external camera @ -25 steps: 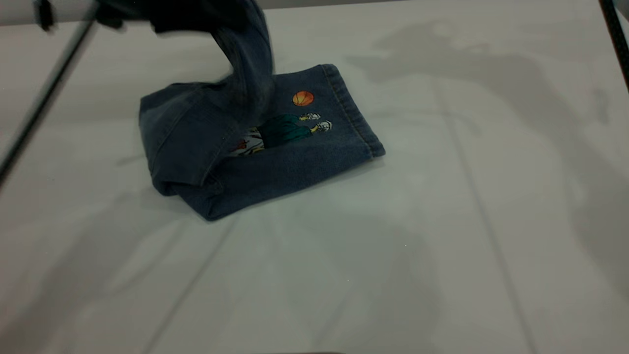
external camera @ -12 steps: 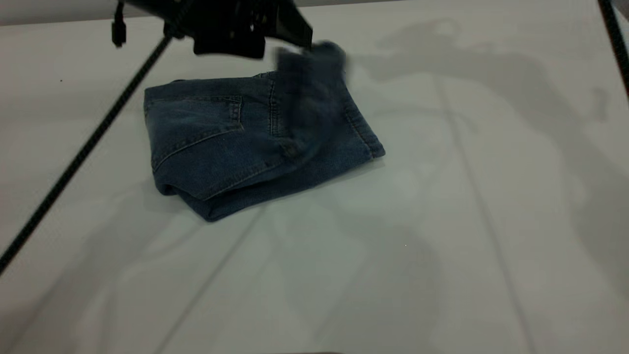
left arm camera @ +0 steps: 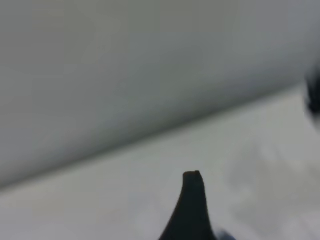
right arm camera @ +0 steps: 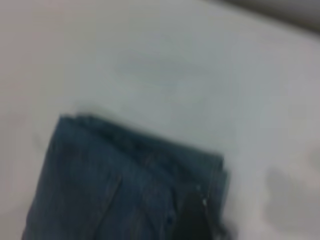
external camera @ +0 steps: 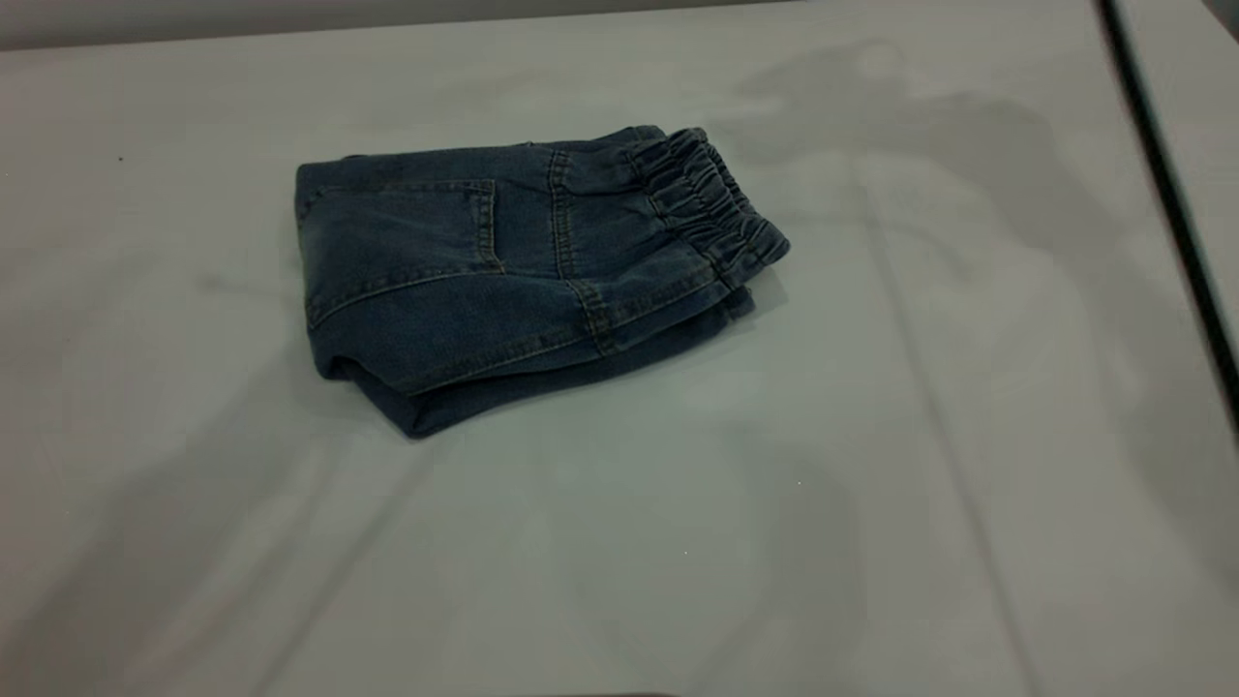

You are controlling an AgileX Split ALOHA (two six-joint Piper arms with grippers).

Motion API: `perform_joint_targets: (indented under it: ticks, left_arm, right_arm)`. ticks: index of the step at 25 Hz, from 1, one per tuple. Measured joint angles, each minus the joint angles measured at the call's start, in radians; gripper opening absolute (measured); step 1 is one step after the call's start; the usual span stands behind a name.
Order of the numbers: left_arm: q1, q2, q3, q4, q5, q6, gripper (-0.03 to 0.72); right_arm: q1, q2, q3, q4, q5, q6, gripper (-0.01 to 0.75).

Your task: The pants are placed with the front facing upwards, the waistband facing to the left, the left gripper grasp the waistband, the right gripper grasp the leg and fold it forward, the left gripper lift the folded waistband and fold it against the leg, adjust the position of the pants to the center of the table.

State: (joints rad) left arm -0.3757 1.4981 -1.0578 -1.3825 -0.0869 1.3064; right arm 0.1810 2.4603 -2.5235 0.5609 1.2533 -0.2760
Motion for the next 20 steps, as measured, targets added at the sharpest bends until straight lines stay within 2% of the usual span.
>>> perform_joint_targets:
  ticks: [4, 9, 16, 20]
  left_arm:
    - [0.0, -0.085, 0.0, -0.01, -0.075, 0.061, 0.569]
    - [0.0, -0.137, 0.001, -0.071, -0.156, 0.196, 0.566]
    - [0.0, -0.148, 0.001, -0.362, -0.335, 0.611, 0.535]
    - [0.0, -0.148, 0.001, -0.423, -0.443, 0.731, 0.519]
  right_arm:
    - [0.066, 0.001, 0.093, -0.006, -0.006, -0.018, 0.506]
    - [0.208, 0.002, 0.16, -0.099, -0.011, -0.027, 0.506]
    - [0.375, 0.002, 0.189, -0.276, -0.015, 0.026, 0.506]
    - [0.441, 0.029, 0.189, -0.354, -0.022, 0.059, 0.506]
